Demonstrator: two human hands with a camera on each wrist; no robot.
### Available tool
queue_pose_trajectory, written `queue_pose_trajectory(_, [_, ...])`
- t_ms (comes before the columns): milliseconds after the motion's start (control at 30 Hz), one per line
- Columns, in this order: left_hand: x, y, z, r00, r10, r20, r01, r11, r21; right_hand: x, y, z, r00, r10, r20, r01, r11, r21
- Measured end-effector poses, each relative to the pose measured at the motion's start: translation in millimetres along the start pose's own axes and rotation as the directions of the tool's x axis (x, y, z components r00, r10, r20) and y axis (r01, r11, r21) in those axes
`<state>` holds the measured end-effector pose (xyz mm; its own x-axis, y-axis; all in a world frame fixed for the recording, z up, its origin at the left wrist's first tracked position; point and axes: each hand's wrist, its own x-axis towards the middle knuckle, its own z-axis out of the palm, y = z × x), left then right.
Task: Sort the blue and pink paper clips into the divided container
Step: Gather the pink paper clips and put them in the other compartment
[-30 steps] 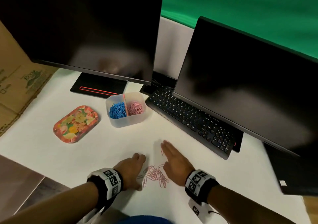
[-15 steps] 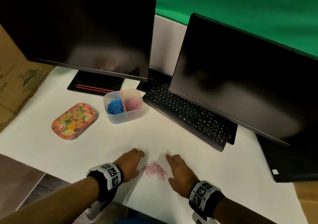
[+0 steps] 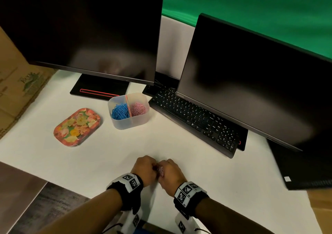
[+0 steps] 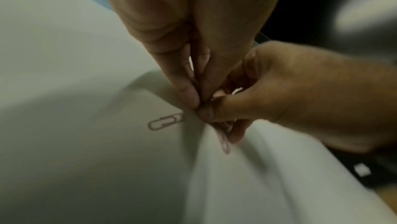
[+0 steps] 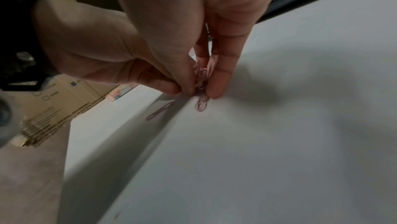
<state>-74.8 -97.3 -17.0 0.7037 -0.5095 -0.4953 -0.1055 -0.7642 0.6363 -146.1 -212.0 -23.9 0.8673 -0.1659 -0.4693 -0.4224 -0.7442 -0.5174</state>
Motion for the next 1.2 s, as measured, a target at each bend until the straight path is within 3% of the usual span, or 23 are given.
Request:
queue_pose_trajectory(233, [15.8, -2.9, -8.6, 0.998, -0.064, 0.011, 0.064, 0.959, -0.275, 24.5, -0.6, -18.9, 0.992, 0.122, -0.034, -0.115, 0.979, 0.170])
queue_pose_trajectory(333, [24.8, -6.3, -9.1, 0.991, -0.135, 0.020, 0.127, 0.859, -0.496, 27.4, -10.9, -34.9, 0.982, 0.183, -0.044, -0.161, 0.938, 0.306])
queue_pose_trajectory(433, [33.1, -4.8, -12.2, 0.963, -0.259, 0.077, 0.228, 0.623, -0.748, 30.1, -27.4, -50.0, 0.989, 0.135, -0.065, -0.101, 0.922, 0.373])
queue_pose_trajectory(567, [35.7, 11.2, -20.2, 0.924, -0.264, 0.275, 0.317, 0.128, -0.940, 39.2, -53.9, -55.4, 0.998, 0.029, -0.062, -0.008, 0.952, 0.307])
queue_pose_trajectory(667, [36.7, 15.5, -27.8, 0.927, -0.273, 0.259, 0.269, 0.000, -0.963, 41.5, -62.6, -62.5, 0.998, -0.056, -0.033, 0.064, 0.950, 0.306])
queue_pose_trajectory(767, [37.1, 10.9, -37.5, 0.937, -0.251, 0.244, 0.245, -0.026, -0.969, 41.6, -48.6, -80.0, 0.987, -0.033, -0.154, 0.089, 0.924, 0.373])
queue_pose_trajectory(833, [36.4, 1.5, -43.7, 0.933, -0.272, 0.234, 0.240, -0.012, -0.971, 40.8, -30.8, -85.9, 0.978, -0.074, -0.196, 0.105, 0.982, 0.154])
queue_pose_trajectory(933, [33.1, -11.0, -50.6, 0.930, -0.296, 0.215, 0.229, 0.011, -0.973, 35.0, -6.0, -70.6, 0.975, -0.215, 0.048, 0.221, 0.952, -0.214])
queue_pose_trajectory(1000, [31.1, -17.1, -53.6, 0.930, -0.306, 0.206, 0.224, 0.025, -0.974, 31.7, 4.5, -56.6, 0.932, -0.290, 0.217, 0.349, 0.878, -0.328])
queue_pose_trajectory(1100, [27.4, -25.4, -57.5, 0.925, -0.331, 0.188, 0.221, 0.065, -0.973, 24.0, 14.2, -46.0, 0.869, -0.414, 0.271, 0.493, 0.772, -0.402])
queue_pose_trajectory(1200, [23.5, -33.1, -59.4, 0.926, -0.332, 0.180, 0.219, 0.085, -0.972, 13.5, 28.5, -39.3, 0.832, -0.435, 0.344, 0.554, 0.655, -0.514])
